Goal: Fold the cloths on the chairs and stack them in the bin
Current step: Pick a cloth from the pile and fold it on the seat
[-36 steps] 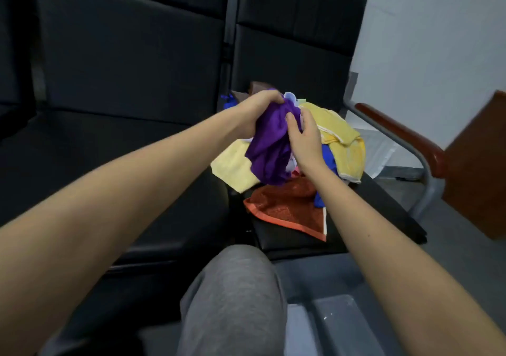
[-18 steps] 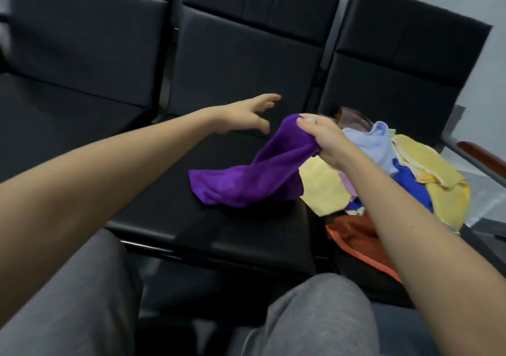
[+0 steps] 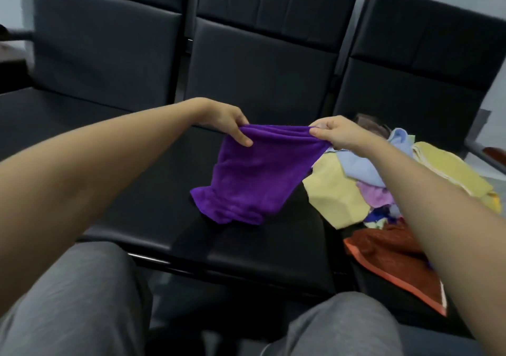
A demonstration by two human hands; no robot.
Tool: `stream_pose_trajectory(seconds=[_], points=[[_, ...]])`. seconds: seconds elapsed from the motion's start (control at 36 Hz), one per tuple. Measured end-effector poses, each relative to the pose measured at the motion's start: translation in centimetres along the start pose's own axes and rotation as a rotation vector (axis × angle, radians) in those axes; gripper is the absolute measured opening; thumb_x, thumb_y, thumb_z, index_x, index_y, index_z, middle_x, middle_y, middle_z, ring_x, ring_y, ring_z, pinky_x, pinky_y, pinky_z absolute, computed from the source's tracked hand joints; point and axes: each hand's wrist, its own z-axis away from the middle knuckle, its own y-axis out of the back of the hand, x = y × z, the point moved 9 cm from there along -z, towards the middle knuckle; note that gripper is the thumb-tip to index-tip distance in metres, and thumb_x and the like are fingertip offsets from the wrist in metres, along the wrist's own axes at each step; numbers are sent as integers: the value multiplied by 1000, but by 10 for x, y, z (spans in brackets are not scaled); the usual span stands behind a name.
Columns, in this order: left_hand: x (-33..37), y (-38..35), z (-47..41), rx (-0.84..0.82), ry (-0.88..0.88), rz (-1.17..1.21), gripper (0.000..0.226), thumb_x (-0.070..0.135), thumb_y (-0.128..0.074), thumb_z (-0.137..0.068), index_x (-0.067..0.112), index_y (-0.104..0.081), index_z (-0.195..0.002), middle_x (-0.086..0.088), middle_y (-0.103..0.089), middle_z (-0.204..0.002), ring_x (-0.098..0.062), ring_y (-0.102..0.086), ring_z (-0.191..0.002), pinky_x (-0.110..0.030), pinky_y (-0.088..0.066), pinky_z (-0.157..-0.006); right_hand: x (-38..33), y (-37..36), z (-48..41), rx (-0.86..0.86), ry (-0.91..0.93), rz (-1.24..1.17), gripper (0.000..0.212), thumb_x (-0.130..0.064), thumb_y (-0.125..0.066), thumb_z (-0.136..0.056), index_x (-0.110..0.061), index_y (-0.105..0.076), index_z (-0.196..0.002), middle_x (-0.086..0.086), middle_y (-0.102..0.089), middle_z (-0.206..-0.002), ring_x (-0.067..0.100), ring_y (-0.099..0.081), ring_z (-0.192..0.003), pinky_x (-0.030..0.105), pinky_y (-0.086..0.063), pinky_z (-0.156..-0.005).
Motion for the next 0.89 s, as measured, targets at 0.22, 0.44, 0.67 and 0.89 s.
stream_pose_trajectory(seconds=[0.22,0.44,0.67,0.89], points=[[1,39,-4,122,59,51,36,38,-55,-93,20,-55,-124,8,-56,-122,-14,-48,-121,-31,-32,-106,11,29,-22,339,-74,114,18,-18,-48,-98,-20,-64,-103,8,-62,-79,9,-53,-34,21,-46,-42],[-30,64,4,190,193,-108,31,35,-75,-78,17,-66,-101,2,-66,-96,-18,-63,-88,-33,-51,-84,21,33,-34,450,-251,-462,25,-5,-40,-100,-3,-54,-120,17,-53,-100,12,-57,-32,19,-47,-34],[-55,49,9,105,231,160,28,42,-60,-89,22,-61,-109,-1,-68,-111,-20,-65,-103,-37,-48,-96,39,32,-42,529,-301,-394,26,1,-41,-91,19,-55,-104,9,-39,-70,8,-49,-36,24,-38,-48],[-63,78,15,381,314,574,24,10,-32,-103,19,-54,-108,-6,-55,-101,-26,-59,-91,-43,-59,-57,32,44,-48,584,-189,-416,24,-3,-48,-92,-9,-63,-75,7,-49,-69,15,-46,-60,24,-37,-57]])
